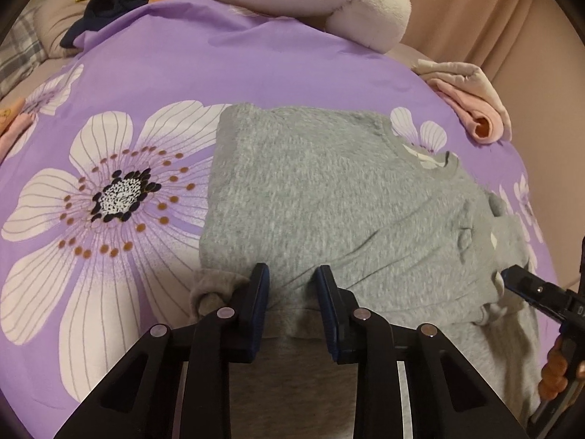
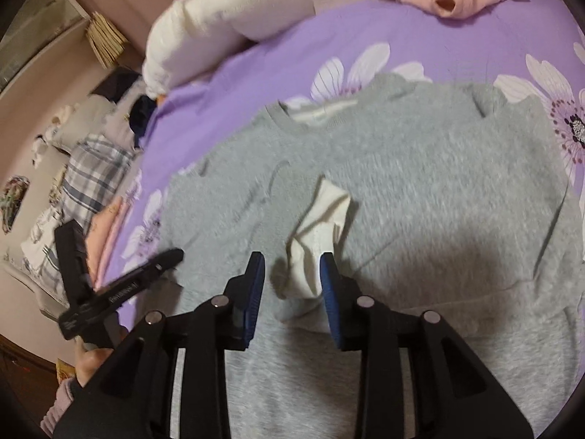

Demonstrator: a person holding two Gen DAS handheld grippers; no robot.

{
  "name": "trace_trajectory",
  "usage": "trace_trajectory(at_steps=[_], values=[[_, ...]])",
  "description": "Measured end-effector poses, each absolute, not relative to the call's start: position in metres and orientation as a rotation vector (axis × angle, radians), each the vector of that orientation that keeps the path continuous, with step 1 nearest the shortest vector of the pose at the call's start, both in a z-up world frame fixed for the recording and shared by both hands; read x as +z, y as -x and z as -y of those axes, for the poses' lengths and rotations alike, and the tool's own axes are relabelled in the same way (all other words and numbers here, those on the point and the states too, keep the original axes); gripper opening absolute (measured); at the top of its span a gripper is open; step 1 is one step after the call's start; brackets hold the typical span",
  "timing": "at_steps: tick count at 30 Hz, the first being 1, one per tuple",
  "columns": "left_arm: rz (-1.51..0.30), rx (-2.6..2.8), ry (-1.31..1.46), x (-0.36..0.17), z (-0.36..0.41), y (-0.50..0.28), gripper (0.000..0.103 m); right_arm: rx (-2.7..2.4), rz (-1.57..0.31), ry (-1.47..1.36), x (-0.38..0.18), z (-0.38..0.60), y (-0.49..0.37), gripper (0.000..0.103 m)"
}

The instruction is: Fold small clothes

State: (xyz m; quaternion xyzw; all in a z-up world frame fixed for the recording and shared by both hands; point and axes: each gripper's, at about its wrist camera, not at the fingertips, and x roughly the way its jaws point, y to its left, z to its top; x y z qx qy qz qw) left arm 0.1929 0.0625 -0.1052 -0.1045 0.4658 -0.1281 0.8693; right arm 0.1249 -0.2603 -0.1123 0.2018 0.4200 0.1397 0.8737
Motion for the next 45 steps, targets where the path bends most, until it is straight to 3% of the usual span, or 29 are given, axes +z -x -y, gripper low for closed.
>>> trace_trajectory(at_steps=[10,12,14,16,24,45], values=[[-0.991,-0.296,0.284,-0.098,-0.070,-0.185,0.031,0.283,-0.951,-0.431,-0.126,0.262,-0.123,0.032],[-0.983,-0.307,0.303,-0.092,-0.075,-0.175,0.038,0.283,-0.928,-0.396,-0.117,0.266,-0.108,0.035],[-0.966,-0.309,0.312,-0.085,-0.082,-0.159,0.053,0.288,-0.904,-0.389,-0.111,0.272,-0.091,0.042],[-0.952,-0.301,0.309,-0.080,-0.088,-0.143,0.059,0.292,-0.887,-0.397,-0.107,0.280,-0.074,0.048],[-1.007,-0.283,0.300,-0.087,-0.099,-0.066,0.059,0.177,-0.837,-0.428,-0.108,0.317,0.001,0.067],[-1.048,-0.249,0.279,-0.092,-0.086,0.018,0.060,0.005,-0.858,-0.555,-0.128,0.375,0.106,0.069]])
